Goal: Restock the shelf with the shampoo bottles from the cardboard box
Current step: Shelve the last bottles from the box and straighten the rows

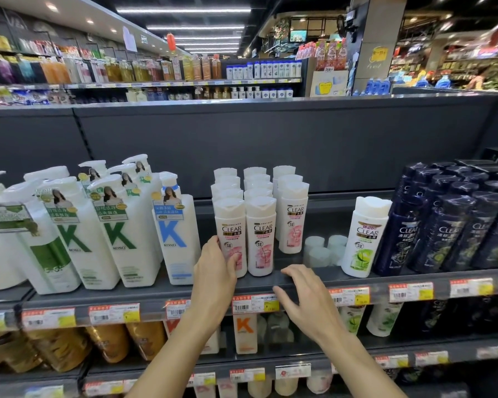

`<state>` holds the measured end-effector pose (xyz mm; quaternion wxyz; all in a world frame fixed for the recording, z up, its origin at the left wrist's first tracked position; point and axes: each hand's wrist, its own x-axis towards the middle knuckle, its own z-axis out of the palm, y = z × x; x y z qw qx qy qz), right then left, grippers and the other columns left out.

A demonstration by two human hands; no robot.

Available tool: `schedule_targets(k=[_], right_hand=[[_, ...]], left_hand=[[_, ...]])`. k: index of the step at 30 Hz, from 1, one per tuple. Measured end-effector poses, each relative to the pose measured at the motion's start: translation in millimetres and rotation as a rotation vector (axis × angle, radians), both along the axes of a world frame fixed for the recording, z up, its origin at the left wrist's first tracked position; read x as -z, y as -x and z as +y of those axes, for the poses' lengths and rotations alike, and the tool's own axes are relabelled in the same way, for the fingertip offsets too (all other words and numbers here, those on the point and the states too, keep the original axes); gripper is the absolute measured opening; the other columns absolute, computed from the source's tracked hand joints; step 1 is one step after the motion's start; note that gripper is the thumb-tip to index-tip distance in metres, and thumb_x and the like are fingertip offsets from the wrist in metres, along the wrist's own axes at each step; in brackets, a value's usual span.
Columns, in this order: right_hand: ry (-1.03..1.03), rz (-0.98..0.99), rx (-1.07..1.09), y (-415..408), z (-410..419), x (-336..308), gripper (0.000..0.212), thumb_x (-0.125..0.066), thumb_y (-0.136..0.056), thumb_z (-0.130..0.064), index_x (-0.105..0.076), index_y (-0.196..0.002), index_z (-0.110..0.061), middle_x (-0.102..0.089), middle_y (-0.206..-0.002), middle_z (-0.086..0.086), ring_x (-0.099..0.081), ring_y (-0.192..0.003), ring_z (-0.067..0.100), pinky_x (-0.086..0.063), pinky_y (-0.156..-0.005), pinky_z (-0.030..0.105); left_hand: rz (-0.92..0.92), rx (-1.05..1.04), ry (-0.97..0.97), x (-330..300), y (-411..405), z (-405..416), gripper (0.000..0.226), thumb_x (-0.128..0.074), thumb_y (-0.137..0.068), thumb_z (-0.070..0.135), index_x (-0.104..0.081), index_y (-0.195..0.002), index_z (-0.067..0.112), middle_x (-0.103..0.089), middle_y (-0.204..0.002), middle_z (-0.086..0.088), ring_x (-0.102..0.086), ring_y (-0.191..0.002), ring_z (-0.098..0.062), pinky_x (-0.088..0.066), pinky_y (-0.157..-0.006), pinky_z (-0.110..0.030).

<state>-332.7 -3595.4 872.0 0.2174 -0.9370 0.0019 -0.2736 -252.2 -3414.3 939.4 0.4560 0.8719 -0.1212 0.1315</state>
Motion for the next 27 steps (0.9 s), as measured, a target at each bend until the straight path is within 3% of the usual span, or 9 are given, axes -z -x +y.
schedule_targets(k=[20,24,27], right_hand=[[0.136,0.023,0.001,1,-3,7,0.048,-0.046,-0.092,-0.056,-0.061,-0.123,-0.023,-0.057,-0.128,-0.009,-0.051,-0.120,0.009,-0.038,-0.104,0.024],[0.017,0.073,-0.046,3,-3,-14,0.041,-0.046,-0.092,-0.057,-0.061,-0.116,-0.027,-0.054,-0.117,-0.017,-0.050,-0.108,-0.001,-0.043,-0.095,0.020],[-0.188,-0.036,-0.040,-2,-1,-56,0.021,-0.054,-0.094,-0.046,-0.062,-0.104,-0.028,-0.056,-0.101,-0.019,-0.054,-0.098,-0.004,-0.044,-0.080,0.016]], left_hand=[[0.023,-0.031,-0.002,-4,2,-5,0.039,-0.066,-0.089,0.019,-0.051,-0.126,0.022,-0.060,-0.124,0.005,-0.059,-0.115,-0.010,-0.050,-0.092,-0.028],[0.028,-0.031,-0.045,-3,6,-3,0.040,-0.064,-0.091,0.023,-0.048,-0.127,0.022,-0.059,-0.123,0.004,-0.058,-0.113,-0.010,-0.050,-0.090,-0.025],[0.031,-0.032,-0.122,-1,15,0,0.066,-0.061,-0.093,0.026,-0.028,-0.149,0.015,-0.051,-0.134,0.001,-0.052,-0.125,-0.015,-0.045,-0.100,-0.030]])
